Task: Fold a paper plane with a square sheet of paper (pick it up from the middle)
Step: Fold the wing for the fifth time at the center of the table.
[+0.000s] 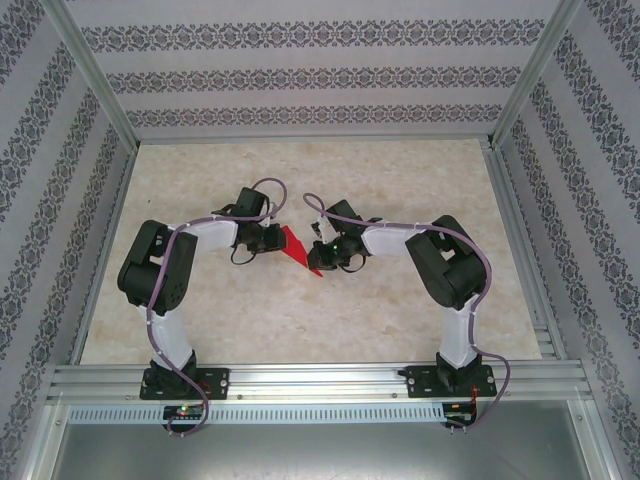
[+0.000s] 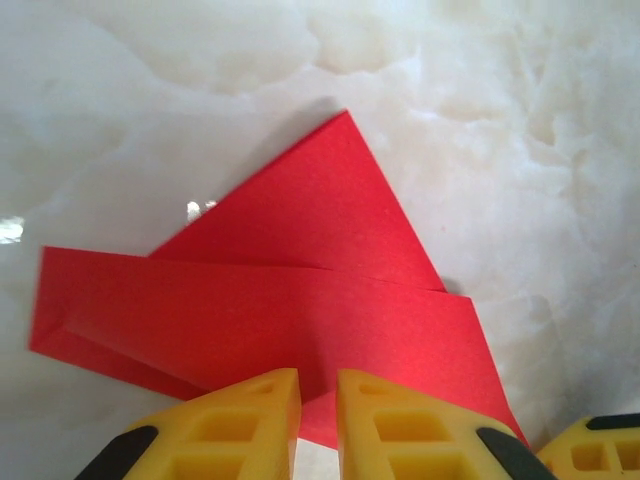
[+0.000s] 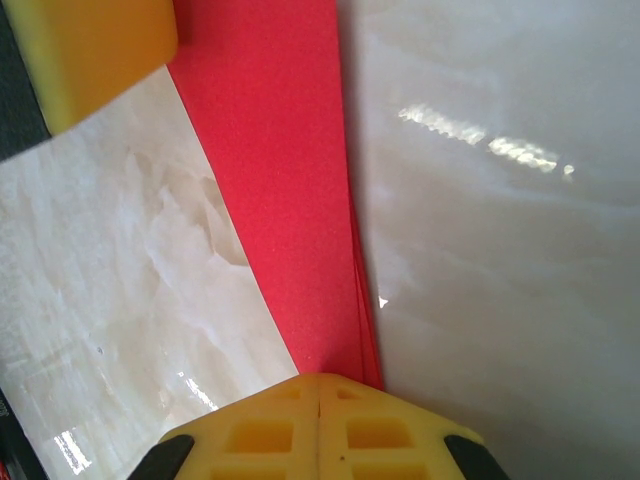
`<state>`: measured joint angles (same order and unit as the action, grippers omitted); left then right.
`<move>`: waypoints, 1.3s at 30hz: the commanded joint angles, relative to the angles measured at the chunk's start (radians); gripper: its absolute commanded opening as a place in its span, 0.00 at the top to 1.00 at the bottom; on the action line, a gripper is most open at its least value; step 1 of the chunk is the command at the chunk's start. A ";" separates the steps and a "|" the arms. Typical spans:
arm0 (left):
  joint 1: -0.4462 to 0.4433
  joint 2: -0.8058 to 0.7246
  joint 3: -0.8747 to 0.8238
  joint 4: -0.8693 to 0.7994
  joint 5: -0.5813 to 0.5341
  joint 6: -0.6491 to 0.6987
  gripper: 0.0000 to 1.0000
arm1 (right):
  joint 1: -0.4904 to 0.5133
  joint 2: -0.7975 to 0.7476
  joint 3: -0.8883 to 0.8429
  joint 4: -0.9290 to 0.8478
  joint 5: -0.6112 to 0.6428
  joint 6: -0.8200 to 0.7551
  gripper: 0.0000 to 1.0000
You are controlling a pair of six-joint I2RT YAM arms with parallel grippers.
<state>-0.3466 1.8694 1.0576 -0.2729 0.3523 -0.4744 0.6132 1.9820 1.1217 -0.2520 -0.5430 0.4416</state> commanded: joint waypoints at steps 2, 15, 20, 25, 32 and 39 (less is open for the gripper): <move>0.052 0.015 -0.028 0.038 -0.085 0.012 0.81 | -0.005 0.092 -0.045 -0.158 0.164 -0.029 0.94; 0.184 -0.014 -0.043 0.068 -0.099 -0.020 0.81 | -0.005 0.103 -0.046 -0.153 0.167 -0.021 0.95; 0.186 -0.077 -0.021 0.074 -0.043 -0.020 0.81 | -0.004 0.107 -0.046 -0.151 0.164 -0.020 0.95; 0.143 -0.189 -0.103 0.152 0.048 -0.073 0.81 | -0.002 0.108 -0.044 -0.148 0.160 -0.016 0.95; 0.040 -0.190 -0.168 0.261 0.158 -0.151 0.83 | -0.002 0.119 -0.048 -0.146 0.161 -0.015 0.95; -0.071 -0.055 -0.078 0.244 0.146 -0.139 0.86 | -0.002 0.132 -0.042 -0.142 0.157 -0.009 0.95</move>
<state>-0.4000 1.7775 0.9352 -0.0616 0.4892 -0.6014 0.6125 1.9949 1.1339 -0.2623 -0.5541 0.4431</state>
